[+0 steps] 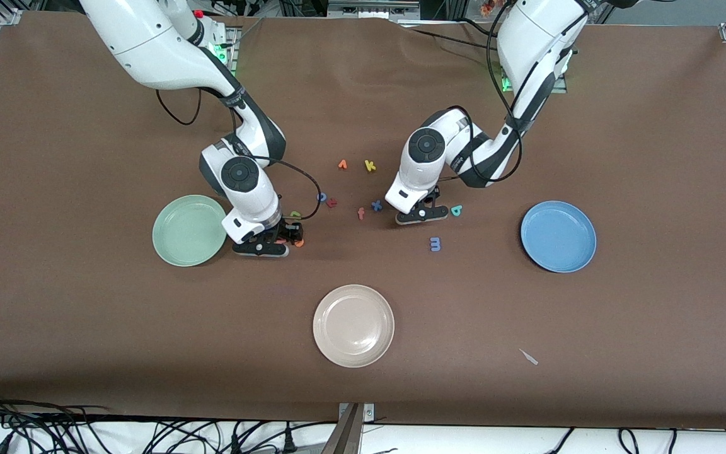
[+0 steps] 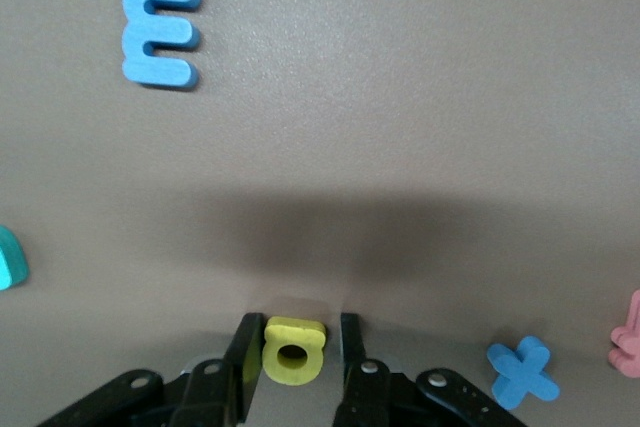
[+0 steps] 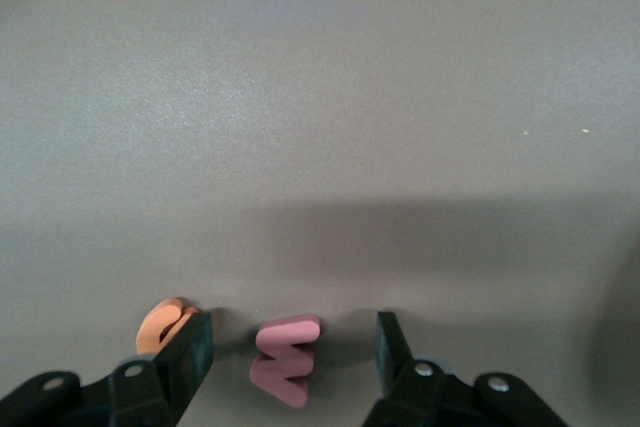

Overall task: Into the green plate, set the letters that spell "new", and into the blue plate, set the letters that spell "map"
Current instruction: 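Grasp the pink M and yellow d with the right and left grippers, then carry the M and d to the green and blue plates, releasing both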

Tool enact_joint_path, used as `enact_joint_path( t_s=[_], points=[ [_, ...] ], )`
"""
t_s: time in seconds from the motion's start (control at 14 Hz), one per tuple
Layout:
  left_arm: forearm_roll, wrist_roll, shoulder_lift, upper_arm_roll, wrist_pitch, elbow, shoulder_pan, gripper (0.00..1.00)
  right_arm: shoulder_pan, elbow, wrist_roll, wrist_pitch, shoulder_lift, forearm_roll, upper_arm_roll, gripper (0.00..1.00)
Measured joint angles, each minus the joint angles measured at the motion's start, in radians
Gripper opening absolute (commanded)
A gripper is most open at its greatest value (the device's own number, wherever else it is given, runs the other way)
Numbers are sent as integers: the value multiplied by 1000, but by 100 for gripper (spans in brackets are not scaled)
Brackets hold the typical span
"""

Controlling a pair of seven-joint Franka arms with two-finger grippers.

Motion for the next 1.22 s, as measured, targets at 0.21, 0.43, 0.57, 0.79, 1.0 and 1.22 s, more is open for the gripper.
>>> enact_joint_path(
  t_s=[0.21, 0.43, 0.57, 0.79, 1.0, 1.22],
  points=[
    [0, -2, 0, -1, 0, 1, -1, 13, 0, 0, 0, -1, 0, -2, -1, 64],
    [0, -2, 0, 0, -9, 4, 1, 12, 0, -1, 0, -1, 4, -3, -1, 55],
    [0, 31, 0, 2, -87, 25, 18, 12, 0, -1, 0, 0, 4, -5, -2, 48],
    [-4, 189, -10, -11, -261, 81, 110, 12, 0, -1, 0, 0, 2, -6, -2, 38],
    [-5, 415, -42, -18, -437, 123, 225, 12, -1, 0, 0, 0, 1, -8, -2, 31],
    [-5, 664, -69, -18, -523, 129, 352, 14, -1, -1, 0, 0, 0, -8, -2, 21]
  ],
)
